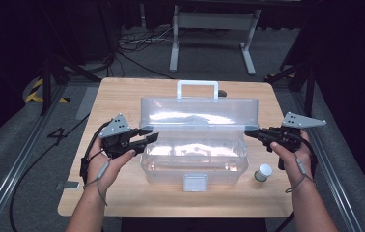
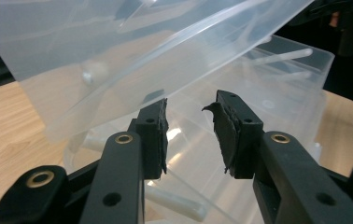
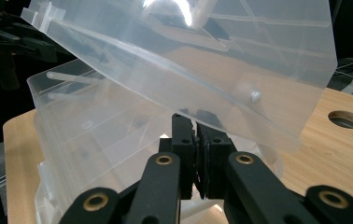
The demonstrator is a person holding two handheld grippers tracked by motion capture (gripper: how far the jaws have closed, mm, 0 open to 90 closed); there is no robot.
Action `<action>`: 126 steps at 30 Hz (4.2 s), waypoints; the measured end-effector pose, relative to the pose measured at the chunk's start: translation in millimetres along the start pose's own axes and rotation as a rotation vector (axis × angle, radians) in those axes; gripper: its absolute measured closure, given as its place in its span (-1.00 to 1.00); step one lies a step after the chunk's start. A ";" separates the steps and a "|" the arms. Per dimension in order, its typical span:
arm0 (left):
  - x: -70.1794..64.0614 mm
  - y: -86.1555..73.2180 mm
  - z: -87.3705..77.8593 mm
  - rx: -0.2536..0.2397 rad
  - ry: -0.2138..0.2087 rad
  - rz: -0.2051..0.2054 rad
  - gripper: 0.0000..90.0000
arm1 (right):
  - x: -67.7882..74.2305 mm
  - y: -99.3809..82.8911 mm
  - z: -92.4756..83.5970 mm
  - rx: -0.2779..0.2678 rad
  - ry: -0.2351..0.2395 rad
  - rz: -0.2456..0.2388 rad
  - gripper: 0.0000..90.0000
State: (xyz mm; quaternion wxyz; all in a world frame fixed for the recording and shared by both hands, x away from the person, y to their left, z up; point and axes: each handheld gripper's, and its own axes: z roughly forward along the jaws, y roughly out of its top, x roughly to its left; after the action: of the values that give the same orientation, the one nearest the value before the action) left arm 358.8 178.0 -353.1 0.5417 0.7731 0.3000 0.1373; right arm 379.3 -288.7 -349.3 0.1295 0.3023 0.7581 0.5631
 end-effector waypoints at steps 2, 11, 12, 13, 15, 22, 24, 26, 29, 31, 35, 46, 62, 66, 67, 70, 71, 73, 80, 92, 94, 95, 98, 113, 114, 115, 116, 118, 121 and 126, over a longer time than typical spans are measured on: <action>1.0 -0.3 0.9 -0.012 0.005 -0.008 0.53 | 0.8 -0.4 0.0 0.001 -0.001 -0.001 0.91; 4.9 4.5 -4.6 -0.054 0.019 -0.061 0.92 | 4.8 -2.9 1.4 0.002 -0.007 0.000 0.87; 4.7 4.8 -4.5 -0.052 0.025 -0.062 0.94 | 5.3 -3.3 1.3 -0.001 -0.007 0.000 0.86; 5.0 5.5 -4.6 -0.046 0.031 -0.060 0.96 | 5.7 -3.5 1.1 -0.002 -0.007 0.001 0.85; 5.6 6.5 -5.2 -0.039 0.038 -0.058 0.97 | 6.3 -3.8 0.6 0.000 -0.010 0.000 0.83; 8.5 8.8 -6.3 -0.028 0.034 -0.062 0.99 | 10.2 -5.4 -6.1 0.001 -0.021 -0.010 0.76; 8.8 9.4 -5.9 -0.033 0.037 -0.062 0.99 | 10.6 -6.0 -8.2 0.010 -0.032 -0.013 0.75; 9.4 10.3 -5.7 -0.034 0.038 -0.061 0.99 | 11.8 -6.4 -9.0 0.027 -0.038 -0.019 0.75; 10.3 12.1 -5.7 -0.029 0.037 -0.060 0.99 | 16.0 -7.1 -10.2 0.046 -0.059 -0.033 0.69; 11.5 13.9 -5.3 -0.031 0.034 -0.063 0.99 | 19.0 -8.0 -13.1 0.035 -0.079 -0.023 0.57; 13.7 15.9 -5.2 -0.030 0.028 -0.063 0.99 | 19.5 -10.9 -18.5 0.011 -0.119 0.002 0.43; 19.0 24.9 -3.9 -0.022 0.019 -0.095 0.99 | 22.8 -14.6 -12.5 -0.066 -0.270 0.019 0.15; 22.3 30.5 -3.1 -0.009 0.019 -0.060 0.99 | 15.6 -2.2 13.1 -0.091 -0.329 0.049 0.02; 22.6 30.6 -2.8 -0.012 0.018 -0.063 0.99 | 10.9 0.9 20.8 -0.087 -0.328 0.058 0.00; 22.6 30.5 -2.8 -0.014 0.018 -0.063 0.98 | 9.8 2.2 22.9 -0.085 -0.331 0.055 -0.01; 22.4 30.4 -2.7 -0.016 0.020 -0.065 0.98 | 8.5 3.6 26.1 -0.081 -0.341 0.043 -0.01; 22.4 30.4 -2.7 -0.016 0.020 -0.065 0.98 | 8.5 3.6 26.1 -0.081 -0.341 0.043 -0.01; 21.7 30.5 -2.3 -0.018 0.022 -0.065 0.98 | 7.8 4.7 28.4 -0.075 -0.362 0.036 -0.01; 21.8 30.0 -2.6 -0.018 0.020 -0.067 0.98 | 9.1 10.5 35.3 -0.068 -0.384 0.011 -0.01; 22.7 29.5 -2.9 -0.022 0.013 -0.071 0.97 | 10.5 12.4 40.3 -0.083 -0.430 0.007 0.20; 22.6 29.5 -2.8 -0.022 0.011 -0.071 0.97 | 10.4 12.4 39.6 -0.098 -0.435 -0.003 0.22; 22.6 29.5 -2.8 -0.022 0.011 -0.071 0.96 | 10.8 12.6 39.2 -0.100 -0.445 -0.006 0.22; 23.1 29.3 -3.1 -0.022 0.007 -0.074 0.96 | 13.0 13.8 38.9 -0.120 -0.468 -0.026 0.28; 20.4 29.0 -1.2 -0.038 -0.010 -0.081 0.82 | 19.6 18.7 32.6 -0.163 -0.519 -0.073 0.54; 20.1 28.9 -1.1 -0.038 -0.008 -0.079 0.82 | 19.6 18.9 32.1 -0.162 -0.520 -0.074 0.54; 20.1 28.9 -1.1 -0.039 -0.009 -0.079 0.82 | 19.5 19.1 32.0 -0.162 -0.518 -0.074 0.54; 20.4 28.5 -1.1 -0.039 -0.014 -0.082 0.81 | 19.5 19.2 31.7 -0.160 -0.516 -0.075 0.54; 21.0 27.9 -0.5 -0.031 -0.018 -0.080 0.78 | 19.1 19.6 31.3 -0.158 -0.514 -0.077 0.54; 20.9 27.5 0.5 -0.022 -0.020 -0.063 0.71 | 18.3 21.0 30.8 -0.152 -0.510 -0.077 0.54; 20.0 27.5 -1.1 -0.016 -0.017 -0.055 0.63 | 17.5 25.7 30.0 -0.136 -0.513 -0.086 0.56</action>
State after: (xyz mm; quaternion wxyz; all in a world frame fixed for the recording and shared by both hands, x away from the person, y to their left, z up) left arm 382.4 184.7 -329.6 0.5539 0.7614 0.3154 0.1184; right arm 389.7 -250.2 -332.7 0.3611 0.3932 0.6732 0.5116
